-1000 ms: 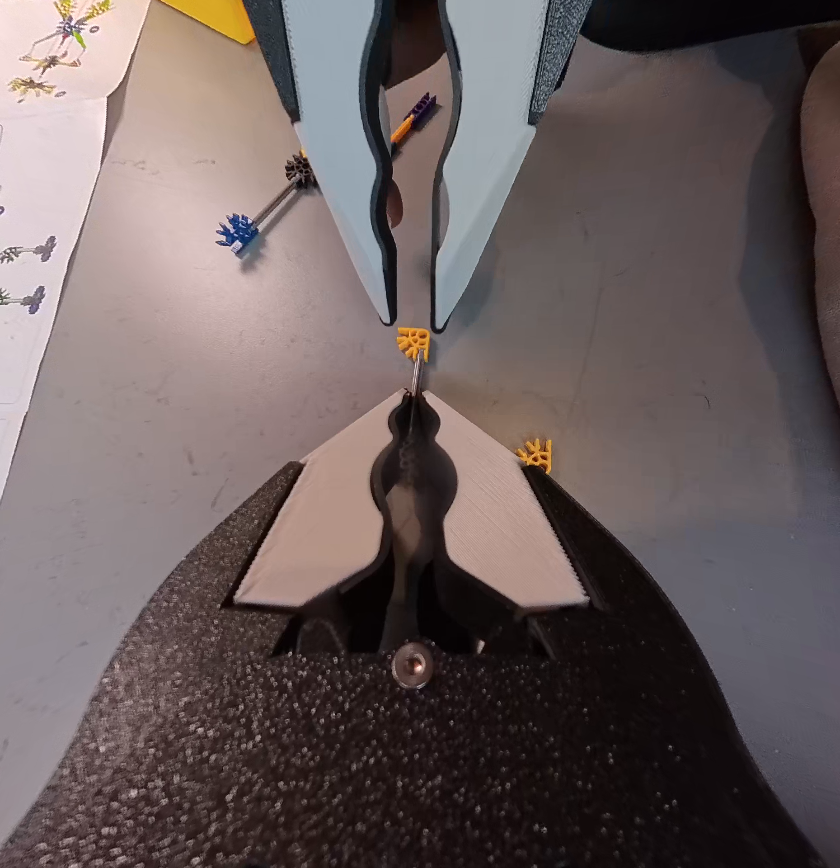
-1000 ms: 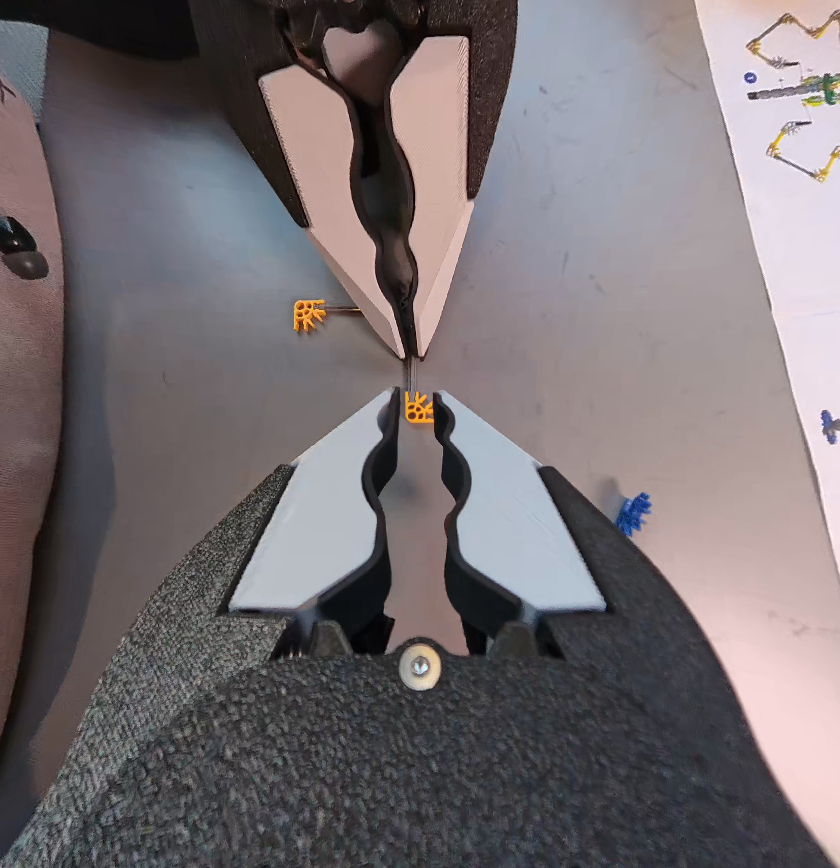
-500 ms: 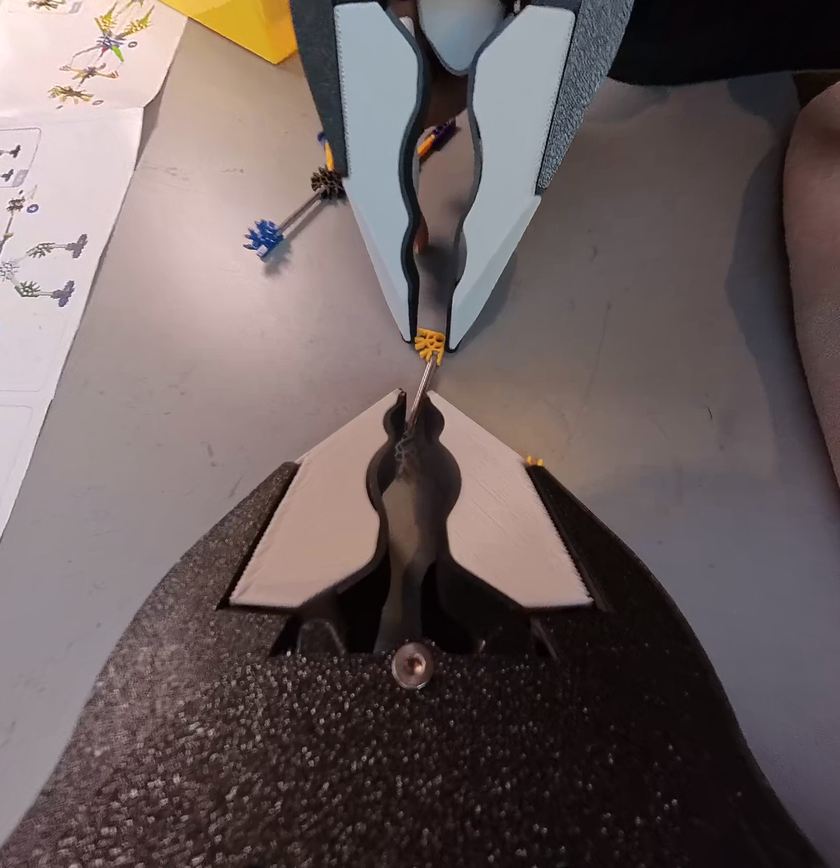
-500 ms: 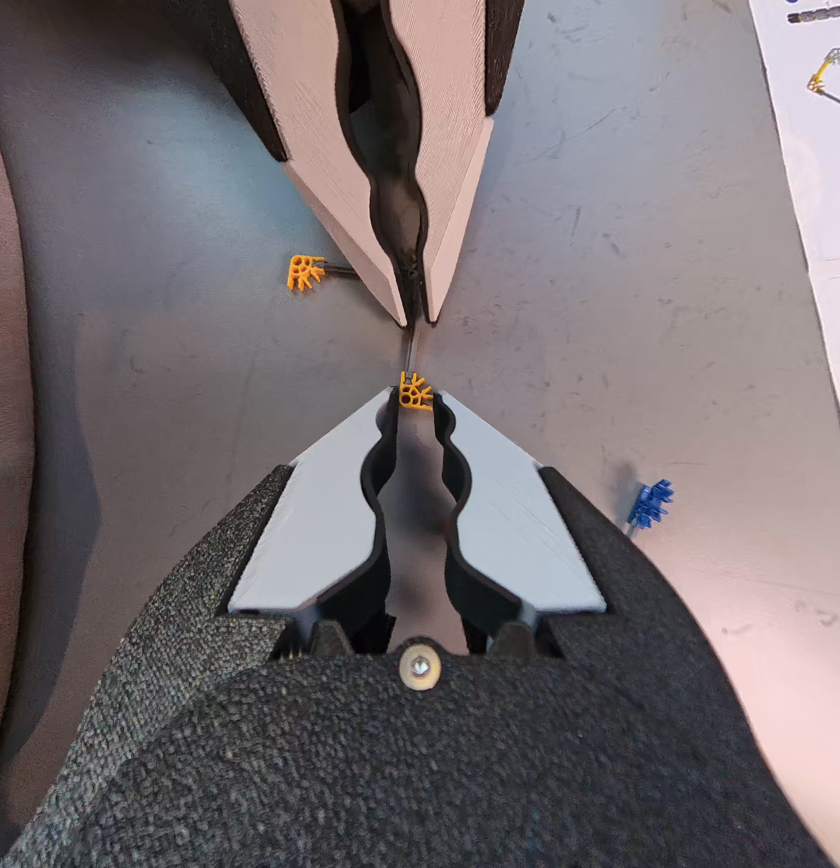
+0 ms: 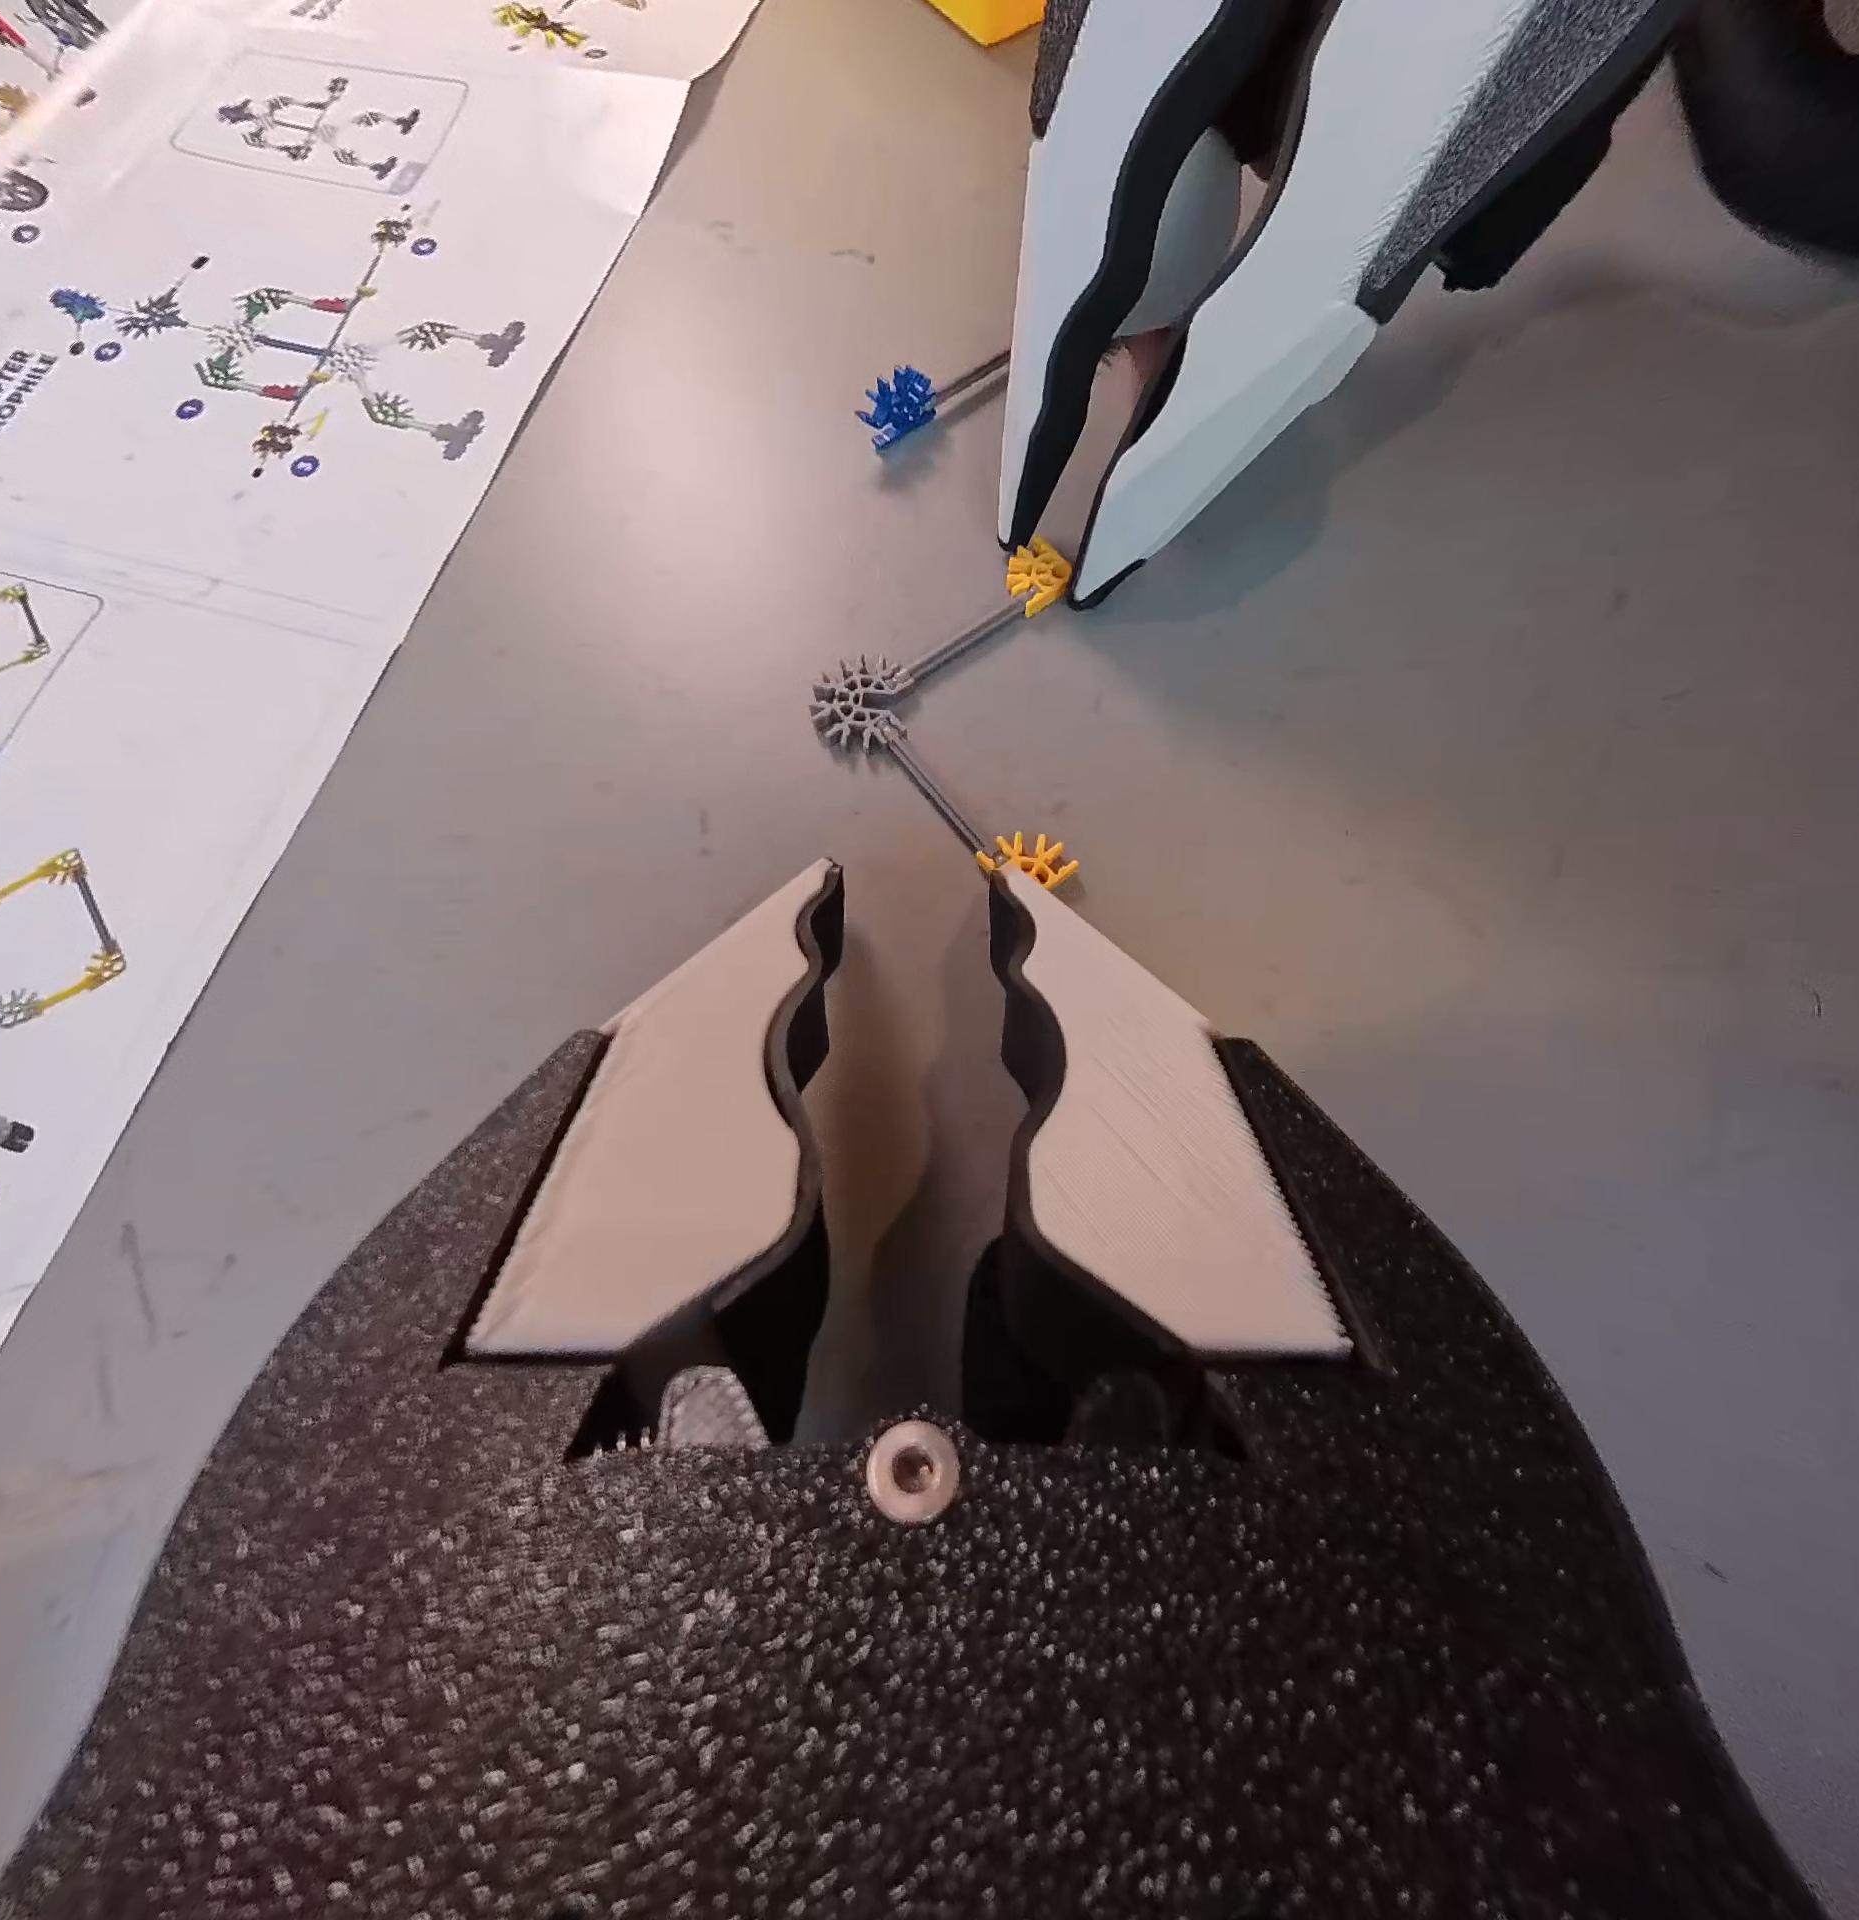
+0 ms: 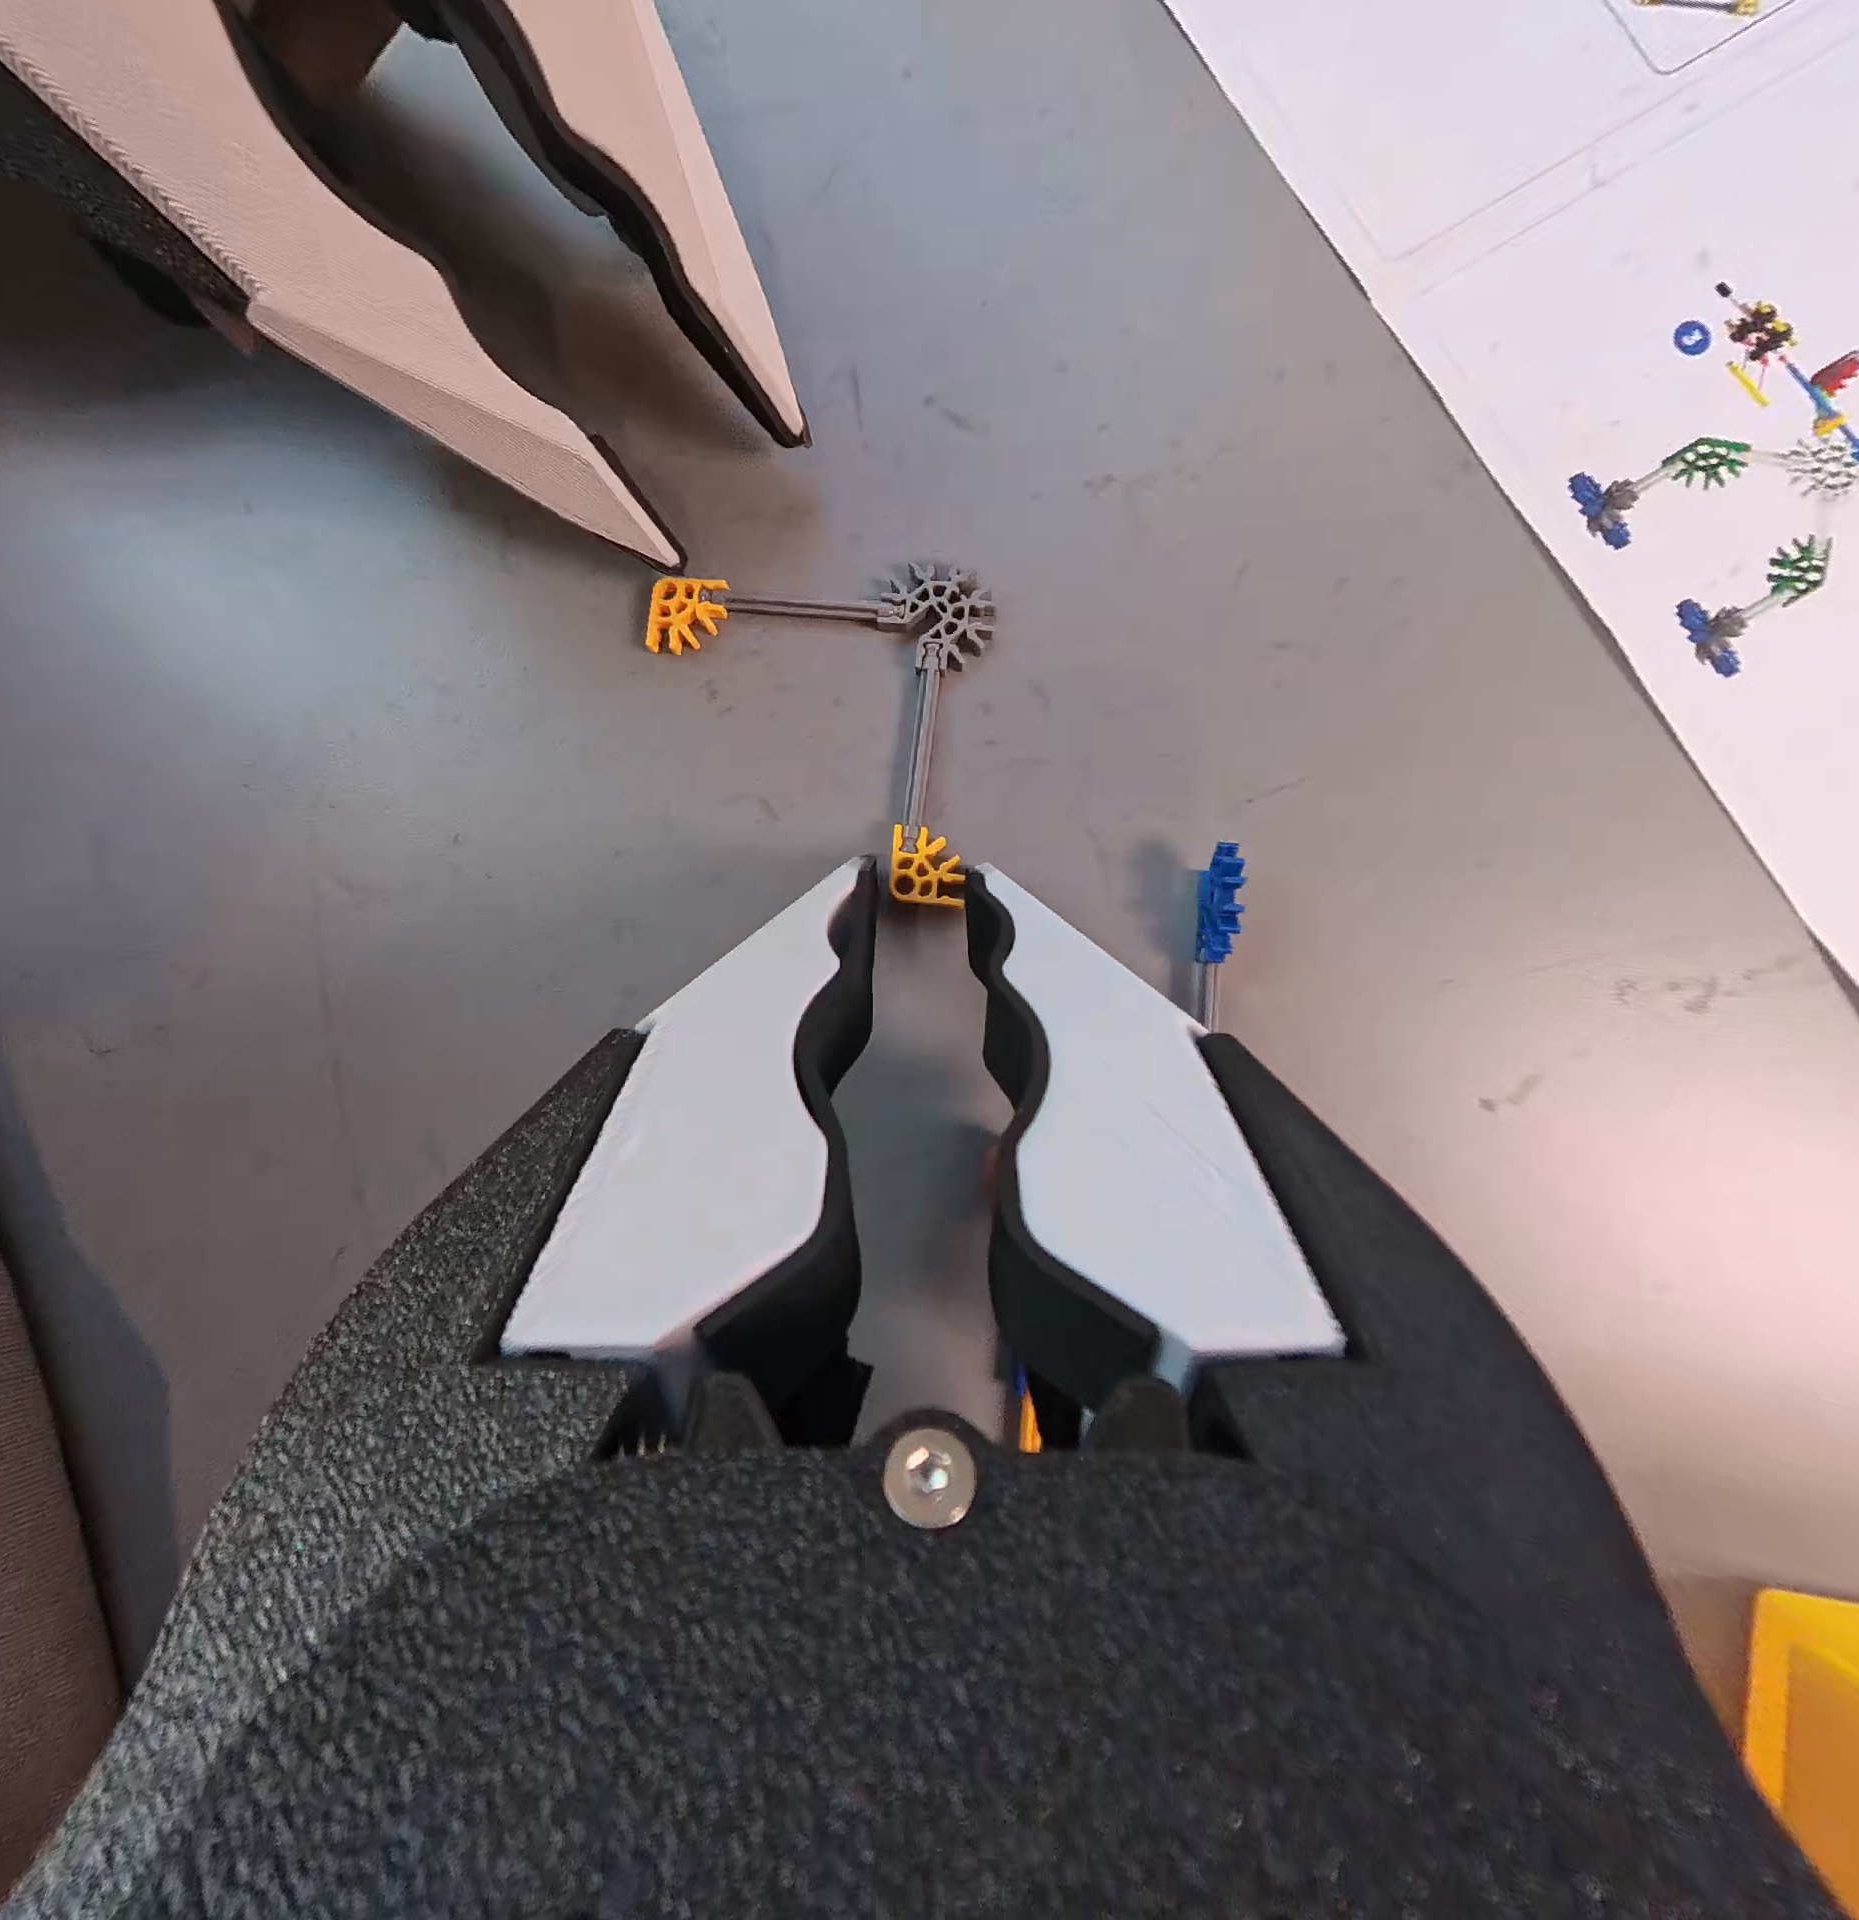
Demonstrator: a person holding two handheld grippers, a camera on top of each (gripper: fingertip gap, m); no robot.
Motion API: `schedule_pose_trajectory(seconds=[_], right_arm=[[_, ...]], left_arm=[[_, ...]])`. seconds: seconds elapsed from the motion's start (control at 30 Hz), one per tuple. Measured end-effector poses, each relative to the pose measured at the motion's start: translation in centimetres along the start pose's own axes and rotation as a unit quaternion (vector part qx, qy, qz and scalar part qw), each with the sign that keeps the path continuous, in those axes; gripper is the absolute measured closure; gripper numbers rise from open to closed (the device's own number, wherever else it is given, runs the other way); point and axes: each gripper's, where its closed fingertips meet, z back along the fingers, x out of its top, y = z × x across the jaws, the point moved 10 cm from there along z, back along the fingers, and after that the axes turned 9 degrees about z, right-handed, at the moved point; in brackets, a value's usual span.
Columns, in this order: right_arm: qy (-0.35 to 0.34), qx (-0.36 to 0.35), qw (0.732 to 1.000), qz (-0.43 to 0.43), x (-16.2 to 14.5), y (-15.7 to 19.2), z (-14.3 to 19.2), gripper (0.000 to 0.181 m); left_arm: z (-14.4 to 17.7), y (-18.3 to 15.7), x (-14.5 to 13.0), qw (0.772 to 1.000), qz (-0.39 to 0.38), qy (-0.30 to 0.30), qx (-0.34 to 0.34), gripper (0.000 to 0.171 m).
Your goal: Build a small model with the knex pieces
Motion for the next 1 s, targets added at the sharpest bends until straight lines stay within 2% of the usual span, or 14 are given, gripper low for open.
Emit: schedule_pose_trajectory(seconds=[0.07, 0.17, 0.3, 0.6, 0.77, 0.93, 1.0], right_arm=[[0.0, 0.007, 1.0, 0.008, 0.0, 0.3, 0.0, 0.159], [-0.001, 0.012, 1.0, 0.017, -0.1, 0.4, 0.1, 0.159], [-0.017, 0.034, 0.999, 0.022, -0.3, 0.5, 0.2, 0.167], [-0.044, 0.065, 0.996, 0.039, -0.5, 0.8, 0.4, 0.168], [-0.1, 0.045, 0.993, 0.031, -0.1, 0.1, 1.0, 0.165], [-0.163, 0.005, 0.986, 0.018, 0.3, -0.7, 1.3, 0.162], [-0.177, -0.007, 0.984, 0.016, 0.4, -0.8, 1.3, 0.162]], left_arm=[[-0.1, -0.1, -0.1, 1.0, -0.005, 0.004, -0.001, 0.145], [-0.1, -0.3, -0.1, 1.0, -0.015, 0.005, -0.005, 0.151], [0.2, 0.1, -0.3, 1.0, -0.019, 0.006, 0.002, 0.155], [1.2, 1.5, -0.6, 1.0, 0.014, -0.007, 0.007, 0.155], [1.6, 1.6, -0.5, 0.999, 0.037, -0.027, -0.025, 0.149], [0.8, 0.9, -0.8, 1.0, 0.009, 0.004, -0.024, 0.147], [0.7, 0.6, -0.8, 1.0, 0.001, 0.007, -0.022, 0.152]])
